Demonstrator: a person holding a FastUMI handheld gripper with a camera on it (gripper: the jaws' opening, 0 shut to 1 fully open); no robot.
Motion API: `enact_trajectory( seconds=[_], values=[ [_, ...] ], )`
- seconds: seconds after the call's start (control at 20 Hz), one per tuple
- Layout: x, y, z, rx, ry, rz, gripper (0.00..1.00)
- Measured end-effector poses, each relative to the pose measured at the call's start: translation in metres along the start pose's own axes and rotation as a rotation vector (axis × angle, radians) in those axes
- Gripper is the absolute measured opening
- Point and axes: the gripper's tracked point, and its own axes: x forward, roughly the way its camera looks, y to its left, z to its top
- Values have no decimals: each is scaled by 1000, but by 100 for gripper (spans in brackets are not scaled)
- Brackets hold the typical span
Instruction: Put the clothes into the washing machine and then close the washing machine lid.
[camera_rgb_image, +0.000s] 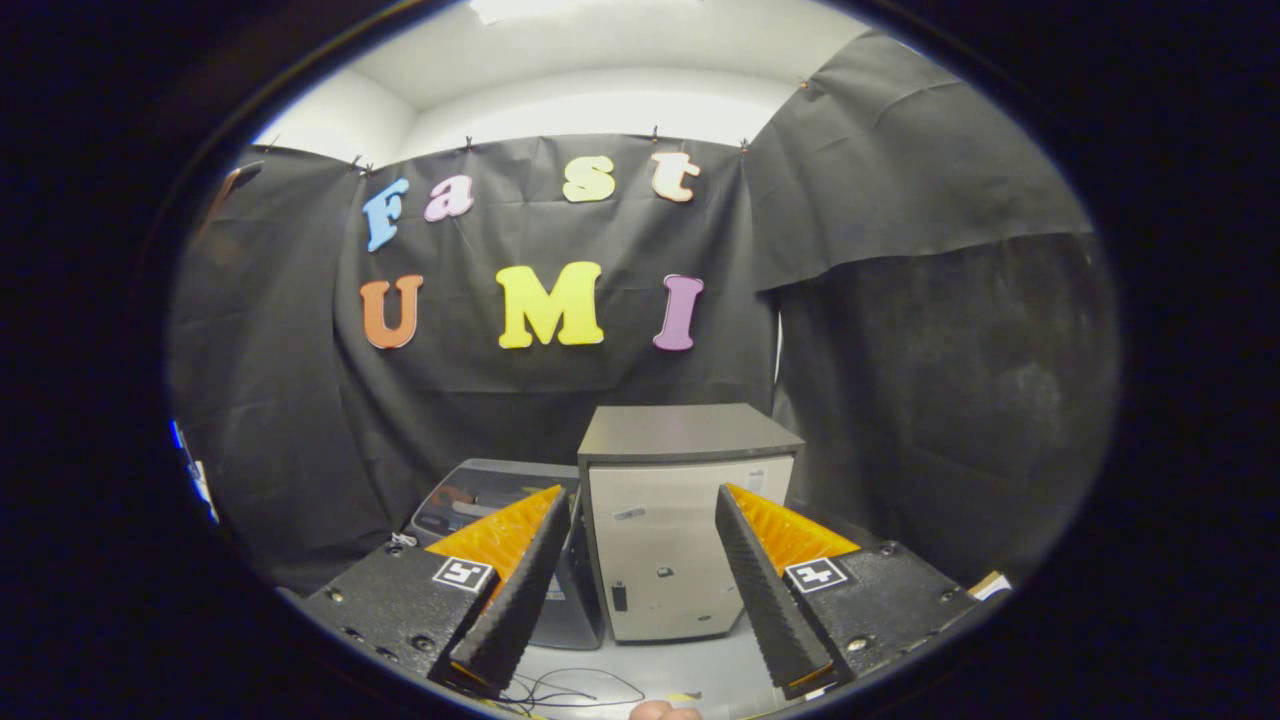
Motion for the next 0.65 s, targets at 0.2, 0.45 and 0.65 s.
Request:
enact_trajectory(
  seconds=[0.2,0.45,0.65],
  values=[
    [0,0,1,0,-3,7,92],
    [0,-1,2,-11,-7,20,91],
    [-1,-2,2,-14,-5,27,91]
  ],
)
